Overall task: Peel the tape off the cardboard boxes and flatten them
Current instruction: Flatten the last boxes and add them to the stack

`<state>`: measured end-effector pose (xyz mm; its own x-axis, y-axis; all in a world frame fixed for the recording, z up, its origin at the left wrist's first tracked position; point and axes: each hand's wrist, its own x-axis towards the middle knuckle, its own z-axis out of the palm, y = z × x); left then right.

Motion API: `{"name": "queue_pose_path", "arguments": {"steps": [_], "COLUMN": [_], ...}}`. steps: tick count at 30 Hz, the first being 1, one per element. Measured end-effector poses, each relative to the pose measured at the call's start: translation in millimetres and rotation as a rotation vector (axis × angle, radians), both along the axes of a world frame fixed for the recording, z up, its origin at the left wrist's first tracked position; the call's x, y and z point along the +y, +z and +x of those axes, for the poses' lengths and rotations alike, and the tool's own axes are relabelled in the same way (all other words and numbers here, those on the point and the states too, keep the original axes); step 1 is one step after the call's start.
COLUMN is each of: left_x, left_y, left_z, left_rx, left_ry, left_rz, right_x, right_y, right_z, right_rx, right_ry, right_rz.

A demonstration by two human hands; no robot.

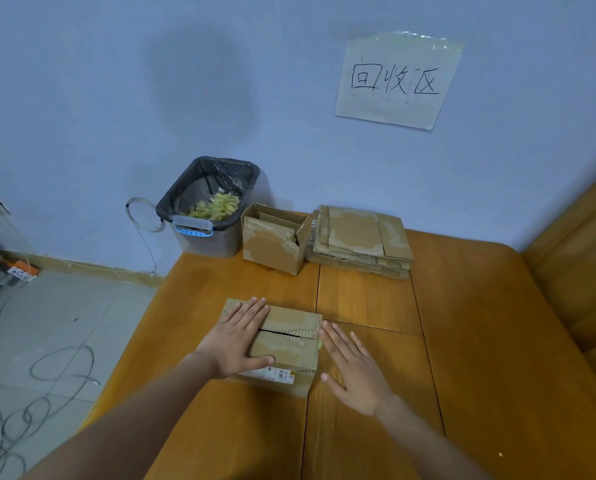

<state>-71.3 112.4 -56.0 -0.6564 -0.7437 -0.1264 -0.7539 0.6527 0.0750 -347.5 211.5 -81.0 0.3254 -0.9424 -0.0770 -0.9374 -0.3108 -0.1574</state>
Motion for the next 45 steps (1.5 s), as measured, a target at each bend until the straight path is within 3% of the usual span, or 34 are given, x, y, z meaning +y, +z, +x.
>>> {"name": "queue_pose_path", "arguments": {"steps": [8,18,27,33,45], "left_x": [-2.4,-4.4,-9.0,-15.8,-23.6], "left_y": [-2.6,4.5,5.2,20.5,19.6], "left_z": [4.5,19.7,45.8,30.8,-11.3], "left_rx": [0.024,0.114,0.265,0.191,0.672], "left_ry": [0.021,0.047,0.113,0.067,-0.004], "left_rz": [0.025,0.074,0.141,0.108,0.181], "right_x": [13.6,10.5,-29.2,-48.9,-51.9], "right_y": [-15.1,-1.4,10.8,14.3,24.1], "right_z": [4.2,-0.7,63.2,84.6,73.3], "right_rx": [-0.069,-0.288,-0.226,-0.252,-0.437], "right_ry": [-0.074,-0.211,0.019,0.119,-0.011], "right_rz": [0.053,-0.06,-0.074,-0.15,-0.231]}}
